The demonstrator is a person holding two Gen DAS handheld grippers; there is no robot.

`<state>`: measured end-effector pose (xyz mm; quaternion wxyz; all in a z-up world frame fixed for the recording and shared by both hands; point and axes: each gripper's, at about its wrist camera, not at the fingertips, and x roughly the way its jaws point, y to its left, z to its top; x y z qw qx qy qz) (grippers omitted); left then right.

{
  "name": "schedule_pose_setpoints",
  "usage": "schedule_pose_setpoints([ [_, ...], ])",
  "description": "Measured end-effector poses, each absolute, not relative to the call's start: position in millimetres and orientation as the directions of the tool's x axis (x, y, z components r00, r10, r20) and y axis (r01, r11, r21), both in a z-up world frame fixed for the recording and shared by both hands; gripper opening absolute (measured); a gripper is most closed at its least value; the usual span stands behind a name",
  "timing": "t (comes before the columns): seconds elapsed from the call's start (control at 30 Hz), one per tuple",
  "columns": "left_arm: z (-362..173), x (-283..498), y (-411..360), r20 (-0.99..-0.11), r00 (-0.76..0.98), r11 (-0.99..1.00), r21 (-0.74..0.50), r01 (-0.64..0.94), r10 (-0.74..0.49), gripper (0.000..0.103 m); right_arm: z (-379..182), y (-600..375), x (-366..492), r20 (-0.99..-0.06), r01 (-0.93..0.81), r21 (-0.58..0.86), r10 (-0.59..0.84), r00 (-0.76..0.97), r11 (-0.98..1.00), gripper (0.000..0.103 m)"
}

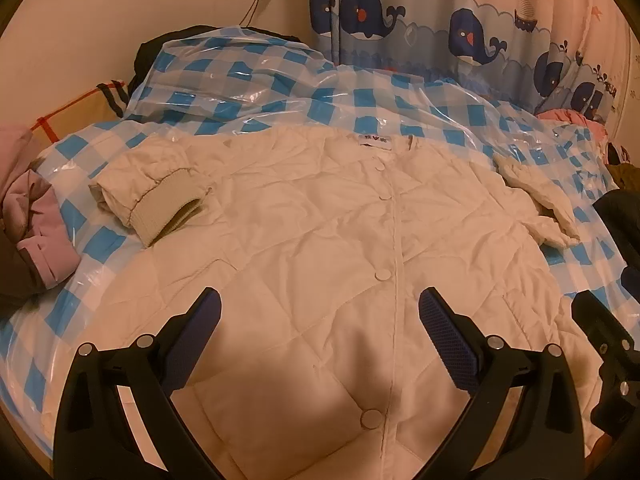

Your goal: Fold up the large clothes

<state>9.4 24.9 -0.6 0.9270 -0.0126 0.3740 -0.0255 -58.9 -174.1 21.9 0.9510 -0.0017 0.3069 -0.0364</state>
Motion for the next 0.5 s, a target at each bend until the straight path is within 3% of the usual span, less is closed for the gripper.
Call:
schedule_pose_setpoints([
  [0.5,-7.2,11.4,24.2,-0.708,0.705,0.999,-0.025,0.035,-0.043,0.095,19.8,-173.6,-58.5,-0.589,0.065,-0.019,-0.063,0.806,0.998,0.097],
])
